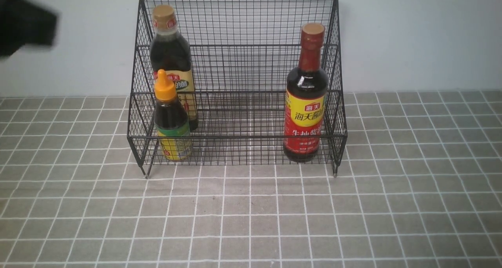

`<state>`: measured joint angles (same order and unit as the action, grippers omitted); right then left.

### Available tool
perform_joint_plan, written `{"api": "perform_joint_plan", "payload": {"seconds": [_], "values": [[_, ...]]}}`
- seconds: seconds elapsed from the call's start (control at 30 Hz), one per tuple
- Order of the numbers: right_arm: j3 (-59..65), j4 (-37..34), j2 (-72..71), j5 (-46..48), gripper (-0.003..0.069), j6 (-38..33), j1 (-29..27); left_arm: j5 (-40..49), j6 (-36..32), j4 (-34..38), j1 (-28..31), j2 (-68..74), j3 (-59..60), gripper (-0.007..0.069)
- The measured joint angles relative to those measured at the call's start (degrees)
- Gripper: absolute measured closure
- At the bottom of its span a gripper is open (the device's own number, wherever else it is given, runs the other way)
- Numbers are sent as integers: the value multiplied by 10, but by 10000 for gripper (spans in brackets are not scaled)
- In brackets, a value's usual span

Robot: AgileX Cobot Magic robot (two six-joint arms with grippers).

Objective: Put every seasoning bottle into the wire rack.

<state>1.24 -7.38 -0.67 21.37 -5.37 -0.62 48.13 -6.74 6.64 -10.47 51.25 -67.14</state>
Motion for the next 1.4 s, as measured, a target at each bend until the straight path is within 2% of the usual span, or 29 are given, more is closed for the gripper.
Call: {"api": "perform_joint_plan", "payload": {"seconds": [0.33, 0.57, 0.7, 0.8, 0.83, 0.93, 1.0, 1.1, 1.23, 1.4], "values": [[0, 0, 0, 0, 672, 0, 0, 5, 22, 0, 0, -217, 159, 631], [0, 0, 0, 0, 672, 0, 0, 58, 26, 0, 0, -274, 173, 631], [0, 0, 0, 0, 672, 0, 0, 52, 26, 2, 0, -280, 183, 631], [0, 0, 0, 0, 672, 0, 0, 3, 24, -5, 1, -294, 217, 631], [0, 0, 0, 0, 672, 0, 0, -48, 22, -14, 8, -316, 257, 631], [0, 0, 0, 0, 672, 0, 0, -110, 21, -25, 26, -355, 326, 631], [0, 0, 0, 0, 672, 0, 0, -189, 20, -34, 56, -416, 432, 631], [0, 0, 0, 0, 672, 0, 0, -236, 20, -38, 82, -473, 535, 631], [0, 0, 0, 0, 672, 0, 0, -267, 20, -39, 96, -516, 647, 631], [0, 0, 0, 0, 672, 0, 0, -264, 21, -42, 97, -519, 686, 631]]}}
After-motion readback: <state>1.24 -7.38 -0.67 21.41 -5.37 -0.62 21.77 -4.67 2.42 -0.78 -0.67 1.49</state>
